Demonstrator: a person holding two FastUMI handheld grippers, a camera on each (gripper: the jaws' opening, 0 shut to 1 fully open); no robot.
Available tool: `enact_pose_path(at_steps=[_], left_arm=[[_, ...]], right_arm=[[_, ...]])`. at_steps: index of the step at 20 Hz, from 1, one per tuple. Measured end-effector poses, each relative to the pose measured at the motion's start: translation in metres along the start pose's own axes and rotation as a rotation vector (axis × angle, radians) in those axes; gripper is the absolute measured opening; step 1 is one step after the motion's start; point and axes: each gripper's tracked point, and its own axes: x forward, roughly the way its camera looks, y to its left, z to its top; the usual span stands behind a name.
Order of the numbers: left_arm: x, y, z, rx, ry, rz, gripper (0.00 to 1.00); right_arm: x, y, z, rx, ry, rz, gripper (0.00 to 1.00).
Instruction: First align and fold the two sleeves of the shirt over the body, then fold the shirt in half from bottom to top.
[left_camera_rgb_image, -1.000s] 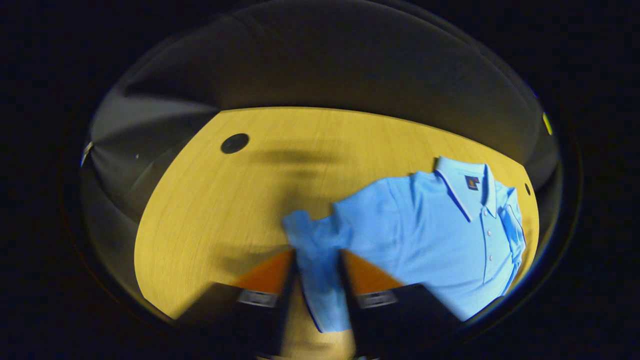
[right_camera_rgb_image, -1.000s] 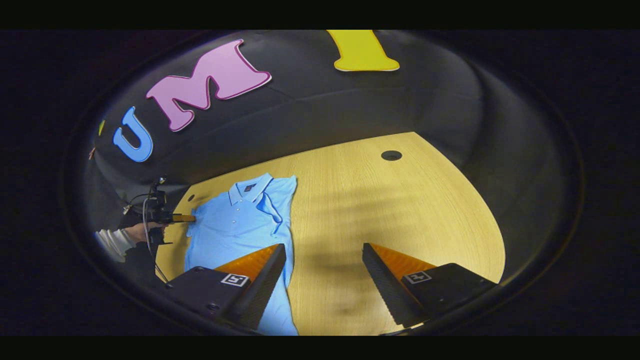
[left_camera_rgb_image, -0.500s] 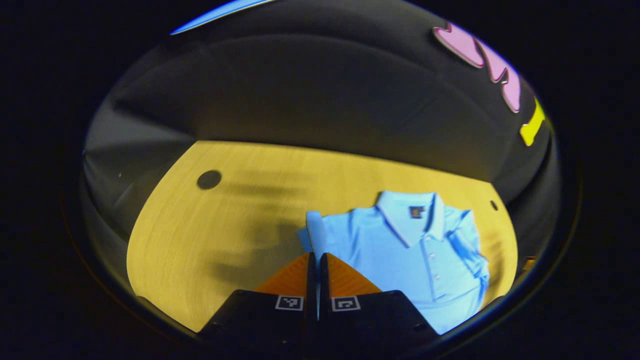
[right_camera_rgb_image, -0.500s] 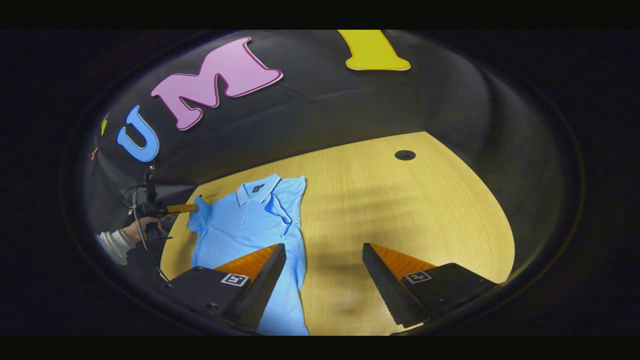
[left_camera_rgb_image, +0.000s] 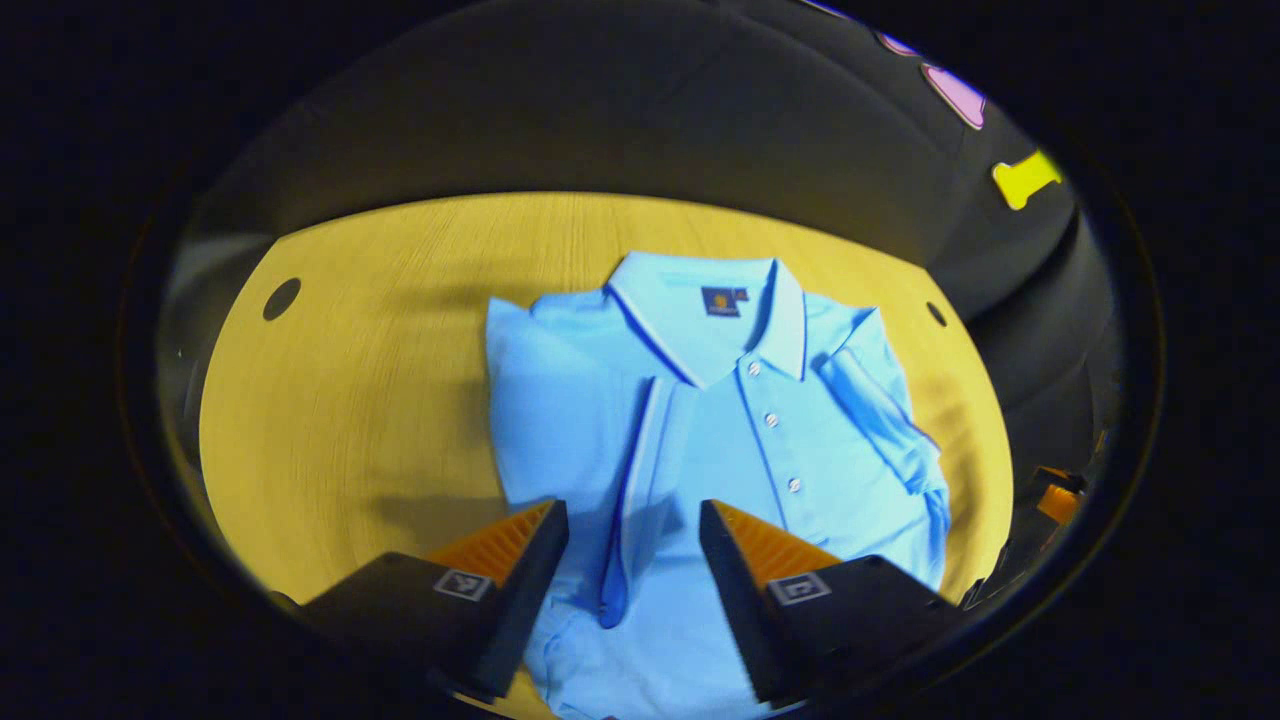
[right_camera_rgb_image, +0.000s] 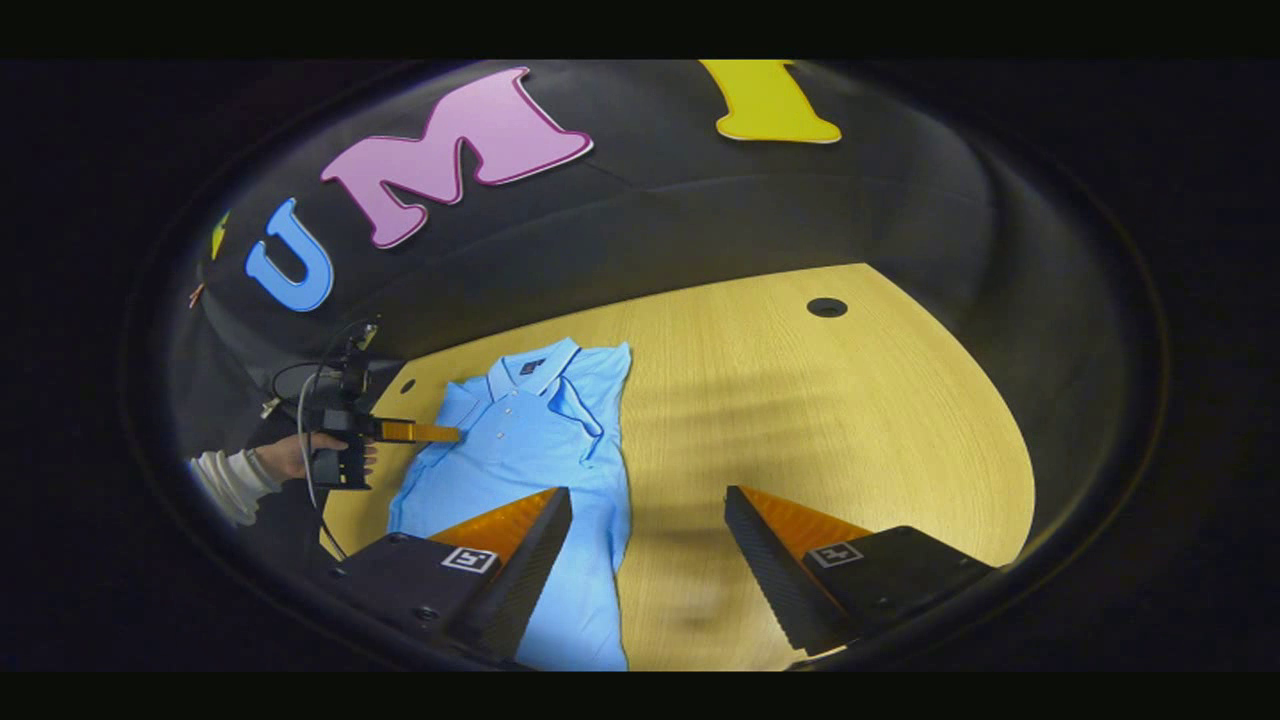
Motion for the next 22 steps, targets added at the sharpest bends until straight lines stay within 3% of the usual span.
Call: enact_pose_path(at_steps=[1, 3, 9, 13, 18, 22], left_arm=[[-0.01, -0.003, 0.002, -0.013, -0.019, -0.008, 0.87], [-0.034, 0.0, 0.006, -0.019, -0.055, -0.015, 0.95], [-0.12, 0.01, -0.047, -0.049, -0.079, -0.009, 0.95], [-0.169, -0.003, -0.134, -0.125, -0.016, -0.058, 0.96], [-0.203, -0.003, -0.264, -0.119, 0.129, -0.08, 0.96], [-0.21, -0.001, -0.326, -0.148, 0.197, -0.107, 0.96]], right_arm=[[-0.002, -0.001, -0.002, -0.007, 0.004, 0.006, 0.96], [-0.005, -0.001, -0.008, -0.005, 0.015, 0.022, 0.96], [-0.023, 0.004, -0.039, 0.018, 0.088, 0.11, 0.96], [-0.041, 0.008, -0.082, 0.01, 0.178, 0.143, 0.96], [-0.072, 0.029, -0.15, 0.063, 0.268, 0.148, 0.96], [-0.088, 0.041, -0.203, 0.132, 0.342, 0.158, 0.96]])
